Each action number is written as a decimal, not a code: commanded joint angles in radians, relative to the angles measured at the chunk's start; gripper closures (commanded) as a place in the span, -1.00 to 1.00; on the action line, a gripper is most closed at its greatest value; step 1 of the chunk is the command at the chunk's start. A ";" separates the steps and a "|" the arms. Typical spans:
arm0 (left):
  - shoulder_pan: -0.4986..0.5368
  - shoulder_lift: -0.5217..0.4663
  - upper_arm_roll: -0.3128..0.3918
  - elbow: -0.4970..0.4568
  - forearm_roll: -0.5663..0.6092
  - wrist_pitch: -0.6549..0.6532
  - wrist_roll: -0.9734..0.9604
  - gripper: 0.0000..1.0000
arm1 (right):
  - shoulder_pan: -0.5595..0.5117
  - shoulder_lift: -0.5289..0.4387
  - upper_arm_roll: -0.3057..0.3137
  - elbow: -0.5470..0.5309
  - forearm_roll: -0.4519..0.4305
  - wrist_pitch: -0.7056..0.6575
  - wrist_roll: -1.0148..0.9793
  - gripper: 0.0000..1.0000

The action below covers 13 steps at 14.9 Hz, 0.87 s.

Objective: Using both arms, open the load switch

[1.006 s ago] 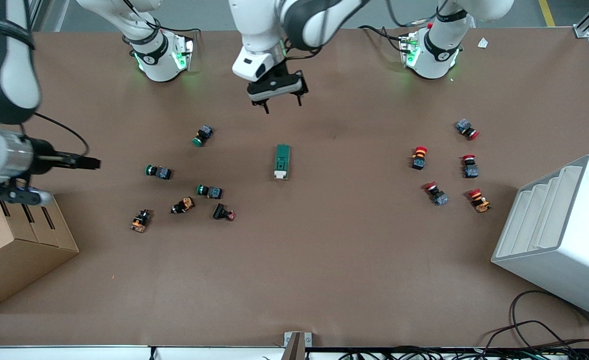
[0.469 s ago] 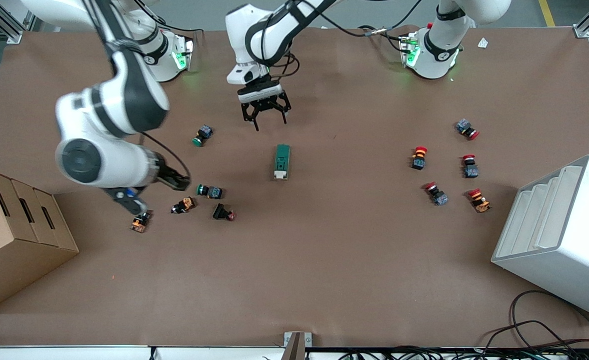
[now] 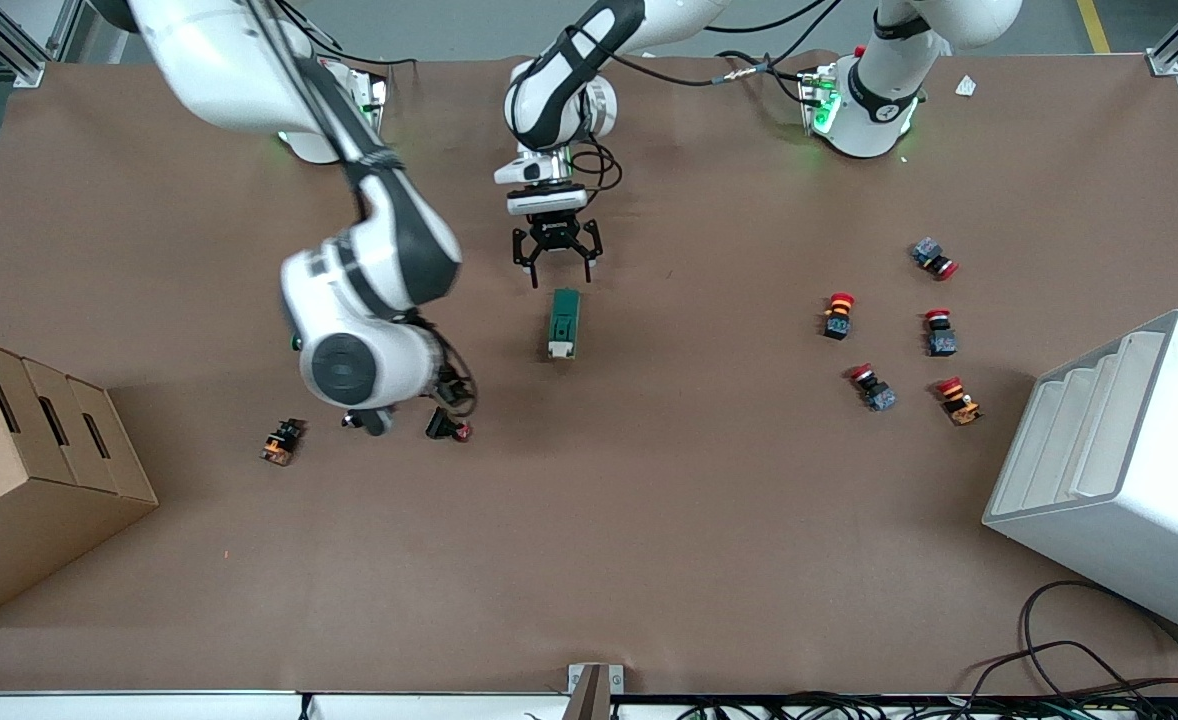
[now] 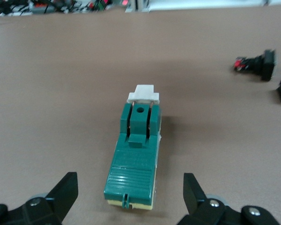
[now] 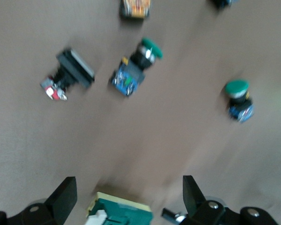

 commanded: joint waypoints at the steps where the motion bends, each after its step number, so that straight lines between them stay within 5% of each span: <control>1: 0.000 0.038 0.006 -0.028 0.184 0.009 -0.172 -0.99 | 0.060 0.098 -0.008 0.078 0.016 0.051 0.156 -1.00; 6: 0.003 0.057 0.009 -0.033 0.246 -0.003 -0.186 -0.99 | 0.106 0.179 0.020 0.080 0.018 0.135 0.326 -1.00; 13: 0.000 0.077 0.009 -0.025 0.248 -0.017 -0.186 -0.99 | 0.125 0.187 0.020 0.078 0.141 0.103 0.343 -1.00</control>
